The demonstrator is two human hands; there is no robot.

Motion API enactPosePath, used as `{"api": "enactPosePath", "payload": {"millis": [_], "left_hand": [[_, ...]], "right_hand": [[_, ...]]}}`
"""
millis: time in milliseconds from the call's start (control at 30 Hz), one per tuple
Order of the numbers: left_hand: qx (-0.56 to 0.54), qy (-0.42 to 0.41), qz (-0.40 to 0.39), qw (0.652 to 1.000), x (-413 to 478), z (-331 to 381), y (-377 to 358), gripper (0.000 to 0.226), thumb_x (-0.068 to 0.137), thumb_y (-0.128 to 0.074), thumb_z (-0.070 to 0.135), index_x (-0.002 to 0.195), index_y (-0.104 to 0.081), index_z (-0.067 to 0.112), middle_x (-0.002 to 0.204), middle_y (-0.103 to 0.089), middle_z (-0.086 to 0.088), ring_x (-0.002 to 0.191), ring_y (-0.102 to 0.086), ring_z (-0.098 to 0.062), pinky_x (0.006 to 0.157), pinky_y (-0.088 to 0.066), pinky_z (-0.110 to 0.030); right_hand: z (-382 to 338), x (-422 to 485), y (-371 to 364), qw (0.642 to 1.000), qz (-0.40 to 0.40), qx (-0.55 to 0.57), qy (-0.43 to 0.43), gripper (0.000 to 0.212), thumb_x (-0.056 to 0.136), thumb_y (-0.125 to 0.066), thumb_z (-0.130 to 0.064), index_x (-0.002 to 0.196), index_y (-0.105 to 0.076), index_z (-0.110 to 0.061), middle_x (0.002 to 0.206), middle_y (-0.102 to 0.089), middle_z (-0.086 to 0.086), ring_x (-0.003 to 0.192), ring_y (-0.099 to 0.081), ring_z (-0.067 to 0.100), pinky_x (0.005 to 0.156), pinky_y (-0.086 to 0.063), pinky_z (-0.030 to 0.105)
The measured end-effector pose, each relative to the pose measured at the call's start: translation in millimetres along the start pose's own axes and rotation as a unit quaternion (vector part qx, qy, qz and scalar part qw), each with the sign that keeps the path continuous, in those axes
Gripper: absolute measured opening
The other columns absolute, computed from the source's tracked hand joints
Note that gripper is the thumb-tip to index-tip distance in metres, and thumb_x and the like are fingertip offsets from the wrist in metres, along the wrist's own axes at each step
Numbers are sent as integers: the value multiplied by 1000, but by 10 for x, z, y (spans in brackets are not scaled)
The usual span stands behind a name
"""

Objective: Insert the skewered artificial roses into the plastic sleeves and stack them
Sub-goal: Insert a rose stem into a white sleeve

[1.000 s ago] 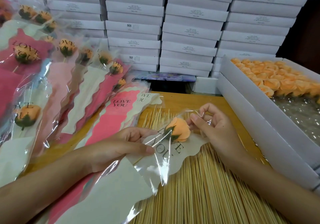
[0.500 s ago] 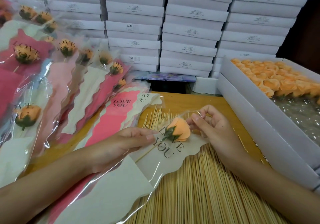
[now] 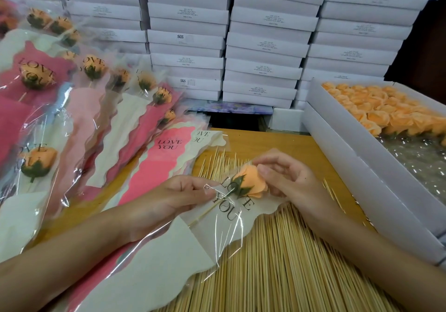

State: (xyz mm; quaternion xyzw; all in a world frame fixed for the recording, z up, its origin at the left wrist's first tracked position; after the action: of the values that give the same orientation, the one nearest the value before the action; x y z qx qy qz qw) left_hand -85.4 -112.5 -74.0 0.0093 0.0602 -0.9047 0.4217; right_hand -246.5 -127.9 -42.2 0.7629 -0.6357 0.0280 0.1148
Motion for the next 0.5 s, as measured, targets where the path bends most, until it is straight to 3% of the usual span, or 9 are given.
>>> {"api": "enactPosePath", "payload": {"millis": [67, 167, 267, 400, 500], "left_hand": [[2, 0, 9, 1000, -5, 3, 2, 25, 94, -58, 19, 114, -71, 9, 118, -69, -15, 108, -66, -20, 86, -52, -19], [11, 4, 40, 999, -9, -8, 65, 25, 89, -64, 23, 111, -73, 14, 115, -71, -12, 104, -67, -16, 85, -52, -17], [14, 17, 26, 999, -13, -37, 30, 28, 90, -63, 26, 113, -71, 12, 116, -69, -18, 103, -63, -28, 88, -52, -28], [-4, 26, 20, 999, -21, -33, -14, 28, 85, -66, 26, 110, -73, 15, 108, -73, -9, 93, -69, -15, 83, -55, -21], [-5, 27, 38, 999, -30, -22, 1, 22, 88, -64, 19, 107, -75, 19, 102, -74, -8, 87, -70, -11, 74, -55, -18]], "right_hand": [[8, -7, -55, 1000, -23, 1, -12, 43, 72, -66, -40, 107, -68, -14, 86, -73, -15, 60, -64, -3, 53, -46, 8], [27, -5, -77, 999, -41, 14, -21, 42, 73, -69, -38, 108, -67, -16, 96, -74, -9, 65, -69, 9, 57, -51, 15], [31, -13, -107, 997, -66, 33, -22, 37, 77, -69, -34, 111, -67, -18, 104, -73, -5, 74, -72, 18, 64, -55, 20], [58, -12, -146, 995, -90, 32, -33, 36, 75, -70, -32, 110, -68, -22, 100, -73, -14, 88, -72, 17, 70, -57, 23], [94, 1, -129, 995, -84, 34, -44, 41, 74, -70, -30, 112, -66, -16, 100, -74, -11, 85, -72, 11, 66, -54, 17]]}}
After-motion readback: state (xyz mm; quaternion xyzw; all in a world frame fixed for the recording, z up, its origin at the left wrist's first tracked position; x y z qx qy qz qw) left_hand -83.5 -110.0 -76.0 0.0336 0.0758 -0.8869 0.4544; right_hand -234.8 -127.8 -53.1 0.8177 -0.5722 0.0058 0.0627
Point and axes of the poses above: each hand's wrist, its own x-axis towards the middle knuckle, its own y-axis out of the back of the hand, z = x × y, the point moved 10 cm from there along x, towards the middle knuckle
